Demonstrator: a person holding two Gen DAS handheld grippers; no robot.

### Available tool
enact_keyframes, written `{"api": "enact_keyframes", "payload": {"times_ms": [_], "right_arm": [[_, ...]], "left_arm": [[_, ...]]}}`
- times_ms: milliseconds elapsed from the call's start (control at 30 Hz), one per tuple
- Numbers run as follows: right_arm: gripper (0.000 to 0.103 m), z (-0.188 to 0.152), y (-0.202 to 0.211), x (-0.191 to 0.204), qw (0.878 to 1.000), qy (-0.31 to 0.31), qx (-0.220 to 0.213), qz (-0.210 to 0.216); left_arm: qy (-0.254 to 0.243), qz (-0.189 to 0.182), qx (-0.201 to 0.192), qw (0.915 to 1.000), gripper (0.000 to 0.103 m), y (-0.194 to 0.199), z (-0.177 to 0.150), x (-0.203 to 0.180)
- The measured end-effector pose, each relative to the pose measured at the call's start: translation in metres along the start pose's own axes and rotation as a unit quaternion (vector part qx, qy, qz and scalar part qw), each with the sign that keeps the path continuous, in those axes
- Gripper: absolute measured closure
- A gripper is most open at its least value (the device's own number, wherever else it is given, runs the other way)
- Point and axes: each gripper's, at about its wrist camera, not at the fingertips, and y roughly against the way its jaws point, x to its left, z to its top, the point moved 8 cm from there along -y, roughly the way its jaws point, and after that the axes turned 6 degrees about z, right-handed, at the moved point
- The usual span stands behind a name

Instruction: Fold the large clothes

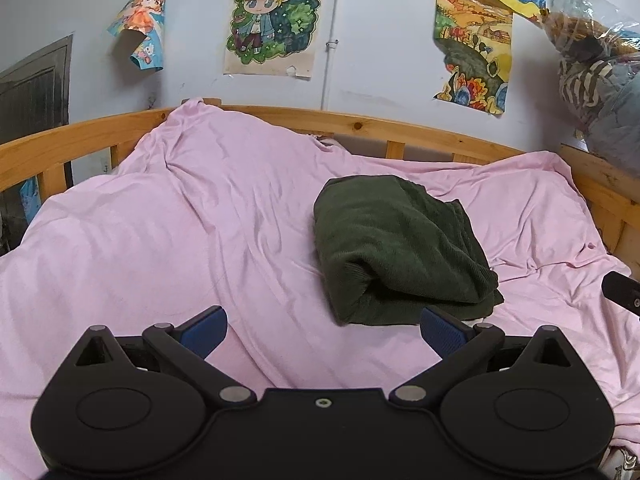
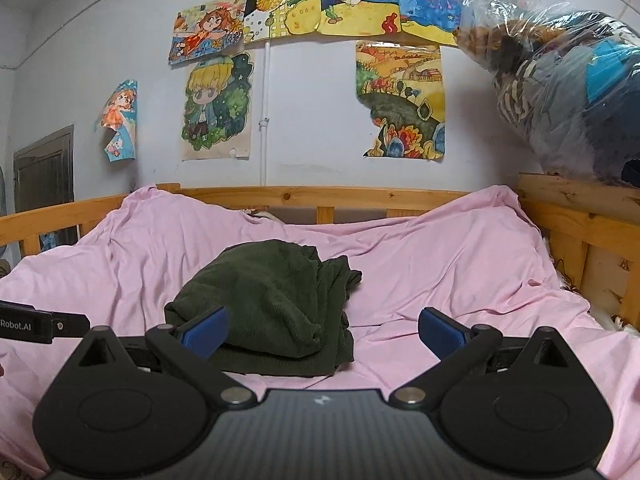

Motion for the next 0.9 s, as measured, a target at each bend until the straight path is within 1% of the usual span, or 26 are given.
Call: {"api": "enact_keyframes", "payload": {"times_ms": [900], "right_arm": [[0.0,0.0009,-0.0003,-0.0014,1.0,0.004,0.002,0.001]], "left_arm": [[-0.002,-0.002,-0.002,1.0,0.001,0.0033,0.0001,-0.0011]]}}
